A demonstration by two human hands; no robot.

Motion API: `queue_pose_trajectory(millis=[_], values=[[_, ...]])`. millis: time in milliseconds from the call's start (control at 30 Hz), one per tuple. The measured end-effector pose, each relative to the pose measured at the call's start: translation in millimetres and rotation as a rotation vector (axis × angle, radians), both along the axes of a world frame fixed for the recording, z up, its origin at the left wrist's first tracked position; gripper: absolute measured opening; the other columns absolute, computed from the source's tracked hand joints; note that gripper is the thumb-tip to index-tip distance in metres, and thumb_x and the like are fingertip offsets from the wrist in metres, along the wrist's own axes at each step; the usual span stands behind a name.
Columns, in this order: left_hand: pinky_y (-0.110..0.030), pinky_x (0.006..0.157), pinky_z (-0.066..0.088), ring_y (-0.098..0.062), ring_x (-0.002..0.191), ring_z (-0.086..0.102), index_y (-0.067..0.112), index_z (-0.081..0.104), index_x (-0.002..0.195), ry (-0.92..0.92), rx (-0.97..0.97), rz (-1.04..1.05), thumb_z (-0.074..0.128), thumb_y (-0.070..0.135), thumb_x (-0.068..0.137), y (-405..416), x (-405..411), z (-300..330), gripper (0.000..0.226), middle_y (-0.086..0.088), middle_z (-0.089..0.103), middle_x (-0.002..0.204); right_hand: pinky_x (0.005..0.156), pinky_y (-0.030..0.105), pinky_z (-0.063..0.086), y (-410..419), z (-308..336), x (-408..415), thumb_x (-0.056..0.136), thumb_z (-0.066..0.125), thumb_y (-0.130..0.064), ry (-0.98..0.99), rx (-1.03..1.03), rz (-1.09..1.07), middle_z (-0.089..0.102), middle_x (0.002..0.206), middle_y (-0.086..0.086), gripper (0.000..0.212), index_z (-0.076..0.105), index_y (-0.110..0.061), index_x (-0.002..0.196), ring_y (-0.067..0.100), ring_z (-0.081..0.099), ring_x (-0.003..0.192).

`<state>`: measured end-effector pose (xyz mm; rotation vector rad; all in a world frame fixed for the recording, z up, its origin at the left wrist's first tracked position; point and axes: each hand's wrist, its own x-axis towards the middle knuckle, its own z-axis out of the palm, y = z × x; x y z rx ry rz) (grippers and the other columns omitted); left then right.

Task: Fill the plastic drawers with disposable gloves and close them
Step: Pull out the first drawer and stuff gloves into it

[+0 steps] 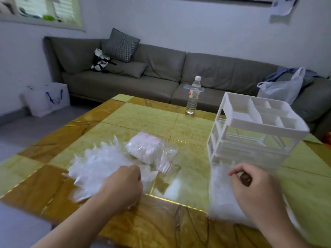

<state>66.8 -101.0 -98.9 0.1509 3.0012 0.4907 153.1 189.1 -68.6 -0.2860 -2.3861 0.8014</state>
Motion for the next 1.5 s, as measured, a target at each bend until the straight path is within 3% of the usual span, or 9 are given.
queue_pose_trajectory(millis=[167, 233, 300, 467, 700, 900, 1067, 1267, 1500], values=[[-0.037, 0.080, 0.056, -0.013, 0.089, 0.060, 0.027, 0.055, 0.093, 0.066, 0.139, -0.023, 0.057, 0.050, 0.092, -6, -5, 9, 0.023, 0.010, 0.059, 0.098, 0.058, 0.012, 0.039, -35, -9, -6, 0.073, 0.076, 0.010, 0.069, 0.076, 0.198, 0.059, 0.072, -0.011, 0.039, 0.065, -0.027, 0.070, 0.012, 0.056, 0.065], [-0.034, 0.087, 0.051, -0.017, 0.113, 0.052, 0.025, 0.048, 0.116, -0.029, -0.020, -0.079, 0.061, 0.070, 0.083, -3, 2, 8, 0.057, 0.007, 0.050, 0.118, 0.058, 0.012, 0.037, -45, -14, -8, 0.072, 0.076, 0.010, 0.066, 0.111, 0.250, 0.057, 0.078, -0.014, 0.039, 0.064, -0.027, 0.071, 0.012, 0.054, 0.064], [-0.031, 0.081, 0.045, -0.021, 0.118, 0.045, 0.022, 0.041, 0.118, -0.061, -0.179, -0.106, 0.064, 0.059, 0.085, 0, 5, 1, 0.055, 0.001, 0.044, 0.121, 0.057, 0.016, 0.039, -53, -21, -11, 0.073, 0.075, 0.008, 0.046, 0.135, 0.287, 0.056, 0.080, -0.014, 0.039, 0.063, -0.029, 0.072, 0.012, 0.054, 0.064], [-0.034, 0.066, 0.048, -0.021, 0.083, 0.056, 0.021, 0.050, 0.092, 0.079, -0.055, -0.003, 0.051, 0.020, 0.093, -8, -3, 1, 0.001, 0.003, 0.056, 0.095, 0.054, 0.033, 0.047, -66, -31, -12, 0.079, 0.069, -0.002, -0.024, 0.139, 0.334, 0.057, 0.083, -0.013, 0.032, 0.061, -0.032, 0.074, 0.017, 0.055, 0.062], [-0.034, 0.061, 0.056, -0.017, 0.063, 0.063, 0.025, 0.067, 0.080, 0.157, 0.328, 0.046, 0.056, 0.021, 0.092, -26, 2, 34, 0.017, 0.004, 0.067, 0.074, 0.057, 0.020, 0.045, -76, -29, -11, 0.083, 0.069, -0.002, -0.117, 0.073, 0.372, 0.062, 0.089, -0.015, 0.028, 0.066, -0.029, 0.077, 0.014, 0.060, 0.070], [-0.040, 0.072, 0.055, -0.013, 0.069, 0.066, 0.014, 0.071, 0.081, 0.155, 0.645, -0.070, 0.070, 0.016, 0.090, -13, 19, 56, 0.010, 0.009, 0.071, 0.077, 0.074, 0.033, 0.061, -91, -21, -10, 0.087, 0.069, -0.011, -0.288, -0.438, 0.416, 0.073, 0.096, -0.010, 0.021, 0.070, -0.029, 0.096, 0.010, 0.070, 0.083], [-0.057, 0.092, 0.055, -0.029, 0.089, 0.071, 0.019, 0.074, 0.086, 0.025, 0.769, -0.171, 0.073, 0.015, 0.091, 1, 24, 53, 0.007, -0.014, 0.071, 0.087, 0.068, 0.039, 0.057, -102, -14, -16, 0.076, 0.069, -0.024, -0.317, -1.001, 0.492, 0.070, 0.096, 0.009, 0.036, 0.068, -0.011, 0.110, 0.020, 0.071, 0.080], [-0.058, 0.095, 0.053, -0.029, 0.092, 0.071, 0.021, 0.077, 0.096, -0.138, 0.750, -0.332, 0.068, 0.023, 0.088, 11, 39, 58, 0.012, -0.009, 0.074, 0.090, 0.107, 0.016, 0.043, -90, -15, -18, 0.084, 0.089, -0.021, -0.215, -0.379, 0.552, 0.047, 0.144, -0.027, 0.076, 0.050, -0.039, 0.146, -0.007, 0.047, 0.135], [-0.030, 0.097, 0.046, 0.012, 0.097, 0.068, 0.052, 0.076, 0.099, -0.169, 1.049, -0.288, 0.074, 0.048, 0.081, 13, 57, 83, 0.019, 0.029, 0.074, 0.105, 0.088, 0.051, 0.061, -70, 8, -12, 0.086, 0.088, -0.018, -0.090, -0.611, 0.510, 0.081, 0.095, 0.001, 0.015, 0.081, -0.013, 0.098, 0.020, 0.076, 0.092]])
